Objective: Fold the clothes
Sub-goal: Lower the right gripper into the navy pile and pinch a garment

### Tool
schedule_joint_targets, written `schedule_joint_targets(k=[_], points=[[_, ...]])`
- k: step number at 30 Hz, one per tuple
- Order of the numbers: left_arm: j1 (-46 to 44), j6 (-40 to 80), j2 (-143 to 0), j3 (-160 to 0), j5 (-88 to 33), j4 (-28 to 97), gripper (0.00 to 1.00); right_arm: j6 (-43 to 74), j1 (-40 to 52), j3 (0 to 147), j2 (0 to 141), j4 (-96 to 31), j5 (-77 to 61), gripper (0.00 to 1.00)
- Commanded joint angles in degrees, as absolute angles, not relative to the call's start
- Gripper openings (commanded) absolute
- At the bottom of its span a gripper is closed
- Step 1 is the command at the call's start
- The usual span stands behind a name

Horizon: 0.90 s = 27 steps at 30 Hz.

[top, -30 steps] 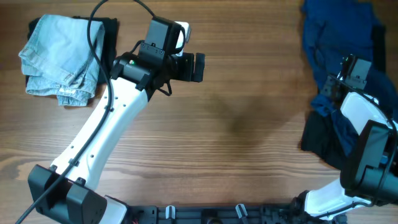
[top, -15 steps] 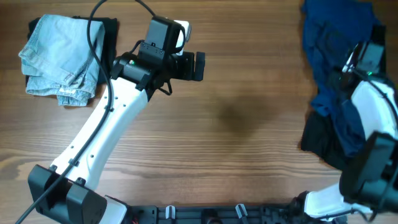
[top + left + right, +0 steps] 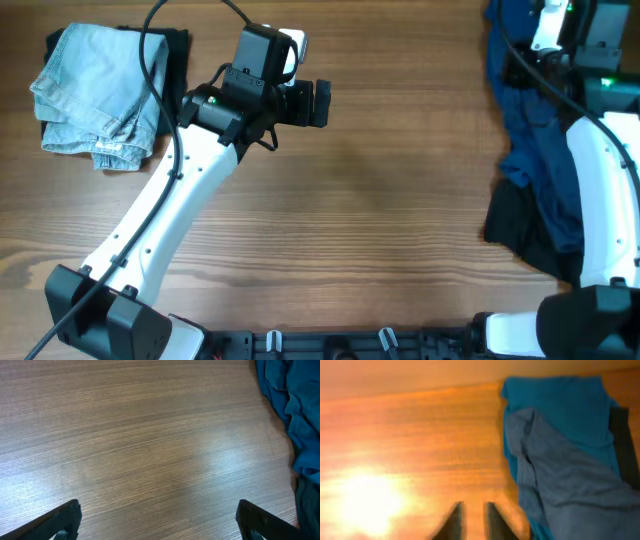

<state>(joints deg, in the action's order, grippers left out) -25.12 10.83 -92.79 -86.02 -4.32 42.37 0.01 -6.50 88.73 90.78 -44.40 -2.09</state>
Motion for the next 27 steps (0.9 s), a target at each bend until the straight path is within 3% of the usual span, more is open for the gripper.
schedule_joint_targets(k=[1, 5, 8, 12, 18, 27], points=[[-25.2, 11.4, -91.8, -87.0, -4.0, 42.4, 0.99, -1.5, -8.4, 89.3, 95.1, -47.9, -1.2, 0.61], [-25.2, 11.4, -91.8, -87.0, -4.0, 42.4, 1.0, -1.5, -9.6, 89.2, 101.0, -52.0, 3.2, 0.82], [-25.2, 11.4, -91.8, -87.0, -4.0, 42.4, 0.99, -0.4, -10.6, 89.2, 106.5, -53.1, 5.7, 0.89], [-25.2, 11.4, -91.8, -87.0, -4.0, 42.4, 1.0, 1.7, -12.2, 89.2, 111.5, -52.5, 6.4, 0.88], [-25.2, 11.4, -91.8, -87.0, -4.0, 42.9, 1.0, 4.8, -14.9, 89.2, 116.6, -49.5, 9.9, 0.77], [-25.2, 11.4, -91.8, -87.0, -4.0, 43.1, 1.0, 5.3, -16.9, 88.8, 116.8, -45.1, 15.2, 0.75]])
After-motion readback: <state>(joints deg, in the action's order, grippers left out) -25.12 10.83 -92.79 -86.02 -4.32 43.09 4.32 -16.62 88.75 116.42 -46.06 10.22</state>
